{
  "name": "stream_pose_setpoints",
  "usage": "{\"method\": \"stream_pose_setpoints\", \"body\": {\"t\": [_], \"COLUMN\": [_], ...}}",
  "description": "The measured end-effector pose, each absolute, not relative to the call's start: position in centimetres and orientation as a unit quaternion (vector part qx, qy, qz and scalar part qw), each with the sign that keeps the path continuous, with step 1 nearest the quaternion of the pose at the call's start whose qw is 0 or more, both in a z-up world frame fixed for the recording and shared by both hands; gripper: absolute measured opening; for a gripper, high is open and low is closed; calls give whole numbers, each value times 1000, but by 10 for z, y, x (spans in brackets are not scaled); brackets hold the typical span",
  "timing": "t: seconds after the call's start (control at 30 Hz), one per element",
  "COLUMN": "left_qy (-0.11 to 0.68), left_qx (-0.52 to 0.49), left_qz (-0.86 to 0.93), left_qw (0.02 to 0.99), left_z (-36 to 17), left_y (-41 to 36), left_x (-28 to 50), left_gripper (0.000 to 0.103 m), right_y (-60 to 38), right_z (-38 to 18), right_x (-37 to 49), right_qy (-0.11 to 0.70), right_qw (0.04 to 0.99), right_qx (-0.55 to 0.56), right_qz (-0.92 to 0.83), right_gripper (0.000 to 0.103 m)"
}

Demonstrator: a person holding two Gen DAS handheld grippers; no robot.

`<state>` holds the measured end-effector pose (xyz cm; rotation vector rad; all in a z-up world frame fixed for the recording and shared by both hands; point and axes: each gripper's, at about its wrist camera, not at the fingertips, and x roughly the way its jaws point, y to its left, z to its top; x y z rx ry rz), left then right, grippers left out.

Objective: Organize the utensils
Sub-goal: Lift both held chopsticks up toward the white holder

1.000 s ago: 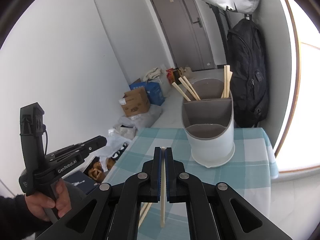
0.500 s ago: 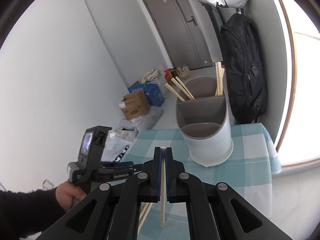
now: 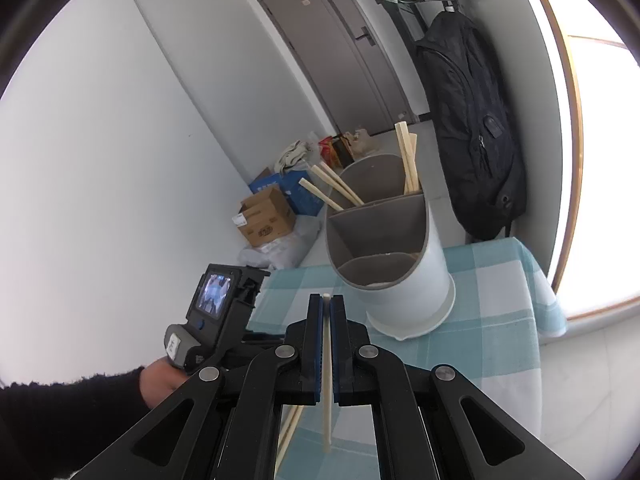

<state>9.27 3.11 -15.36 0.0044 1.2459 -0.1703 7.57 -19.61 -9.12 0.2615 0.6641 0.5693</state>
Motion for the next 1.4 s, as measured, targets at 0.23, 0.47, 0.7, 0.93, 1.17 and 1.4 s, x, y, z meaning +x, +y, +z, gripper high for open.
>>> {"method": "stream_pose_setpoints", "body": {"t": [0.23, 0.47, 0.7, 0.93, 1.17, 1.4], "left_qy": [490, 368, 309, 258, 209, 175], "left_qx": [-76, -116, -151, -163, -158, -154], "left_qz": [-63, -75, -98, -118, -128, -134], "left_qw": [866, 919, 934, 945, 957, 963], "left_z": [-112, -50, -11, 14, 48, 86], "left_y": [55, 63, 53, 37, 18, 3], "left_x": [62, 1, 1, 10, 22, 61], "left_gripper": [1, 1, 1, 1, 1, 1], "right_y": [-194, -190, -181, -182, -198, -215], "right_z": [-91, -88, -79, -64, -22, 40], "right_x": [71, 64, 52, 48, 59, 87], "right_qy": [317, 303, 281, 263, 238, 209], "right_qw": [901, 906, 914, 919, 926, 935], "right_qx": [119, 110, 94, 96, 110, 112], "right_qz": [272, 274, 276, 277, 272, 265], "right_gripper": [3, 3, 3, 3, 3, 2]}}
